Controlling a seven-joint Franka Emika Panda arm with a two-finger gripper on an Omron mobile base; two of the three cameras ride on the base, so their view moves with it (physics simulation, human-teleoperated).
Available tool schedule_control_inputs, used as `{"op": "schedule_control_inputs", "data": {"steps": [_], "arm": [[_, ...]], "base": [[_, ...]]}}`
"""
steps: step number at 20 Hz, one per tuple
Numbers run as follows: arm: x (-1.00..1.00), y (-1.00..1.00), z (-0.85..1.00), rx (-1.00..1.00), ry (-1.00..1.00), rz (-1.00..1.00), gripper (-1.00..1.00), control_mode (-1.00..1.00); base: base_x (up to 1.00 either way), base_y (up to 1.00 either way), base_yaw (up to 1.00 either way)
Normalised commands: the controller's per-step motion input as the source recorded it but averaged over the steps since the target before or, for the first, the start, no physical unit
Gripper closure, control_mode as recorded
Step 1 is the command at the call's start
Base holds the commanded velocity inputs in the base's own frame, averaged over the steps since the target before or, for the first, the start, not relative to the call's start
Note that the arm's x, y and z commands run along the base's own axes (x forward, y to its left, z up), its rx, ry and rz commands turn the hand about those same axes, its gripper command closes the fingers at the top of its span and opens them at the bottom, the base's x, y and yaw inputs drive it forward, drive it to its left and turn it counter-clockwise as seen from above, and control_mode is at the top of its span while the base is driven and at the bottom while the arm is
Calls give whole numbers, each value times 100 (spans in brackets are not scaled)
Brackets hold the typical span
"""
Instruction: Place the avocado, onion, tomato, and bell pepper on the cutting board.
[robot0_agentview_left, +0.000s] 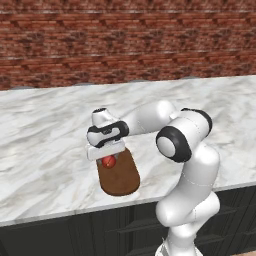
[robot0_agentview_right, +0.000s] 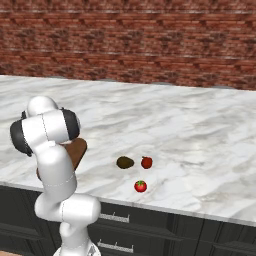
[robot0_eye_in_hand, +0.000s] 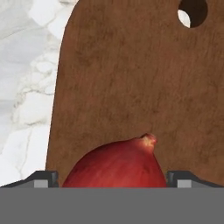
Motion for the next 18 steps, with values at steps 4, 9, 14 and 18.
{"op": "schedule_control_inputs", "data": {"steps": [4,9,14,18], "arm": [[0,0,3,0,0,0,-100,-100],[0,-1,22,0,0,0,-100,-100],[-4,0,34,0,-5,0,-100,-100],[-19,-3,49,0,-11,0,-100,-100]], "base": [[0,0,0],[0,0,0],[0,0,0],[0,0,0]]}}
